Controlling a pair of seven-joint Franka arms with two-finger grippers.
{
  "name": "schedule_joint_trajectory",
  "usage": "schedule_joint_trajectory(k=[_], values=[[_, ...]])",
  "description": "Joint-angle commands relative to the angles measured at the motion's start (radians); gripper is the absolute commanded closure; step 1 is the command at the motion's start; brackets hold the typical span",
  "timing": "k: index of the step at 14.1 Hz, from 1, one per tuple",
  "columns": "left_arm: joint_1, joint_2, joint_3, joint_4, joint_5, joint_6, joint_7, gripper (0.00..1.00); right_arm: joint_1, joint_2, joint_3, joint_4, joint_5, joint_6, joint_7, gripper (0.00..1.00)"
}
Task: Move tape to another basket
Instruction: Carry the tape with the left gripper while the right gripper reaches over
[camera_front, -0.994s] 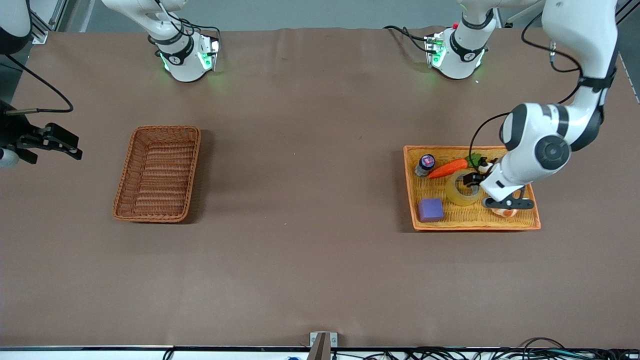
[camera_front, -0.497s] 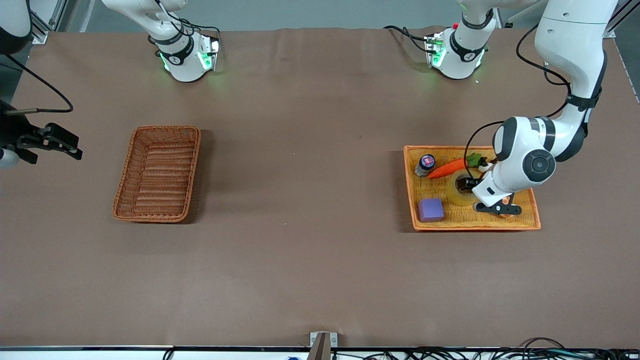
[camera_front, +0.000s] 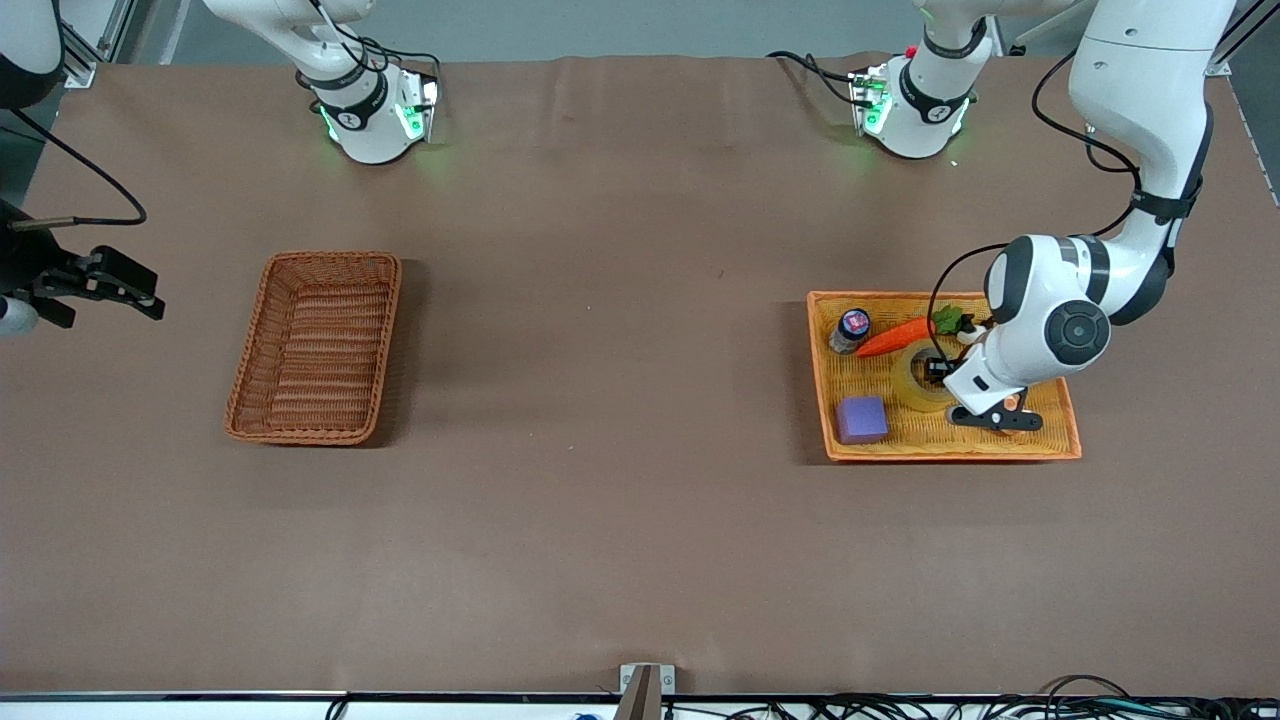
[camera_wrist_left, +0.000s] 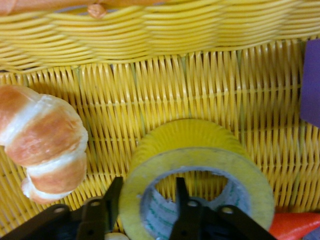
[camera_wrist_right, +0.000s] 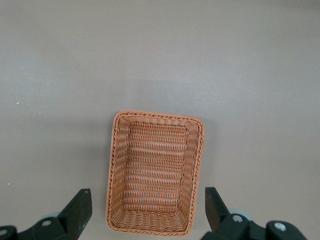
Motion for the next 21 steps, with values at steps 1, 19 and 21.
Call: schedule_joint_trajectory(k=[1,19,21], values=[[0.005,-0.027,-0.004,0.012,0.014,-0.039,0.011,1.00,-0.015,-0.016,0.009,-0.013,0.012,-0.002,-0.011,0.00],[-0.464,0.258,-0.099,0.770,0.007,-0.513,-0.392,1.00,0.001,-0.010,0.010,-0.020,0.012,0.023,-0.009,0.00],[-0.508,0.315,-0.105,0.846,-0.010,-0.487,-0.420,1.00,0.014,-0.007,0.010,-0.028,0.012,0.029,0.021,0.00]])
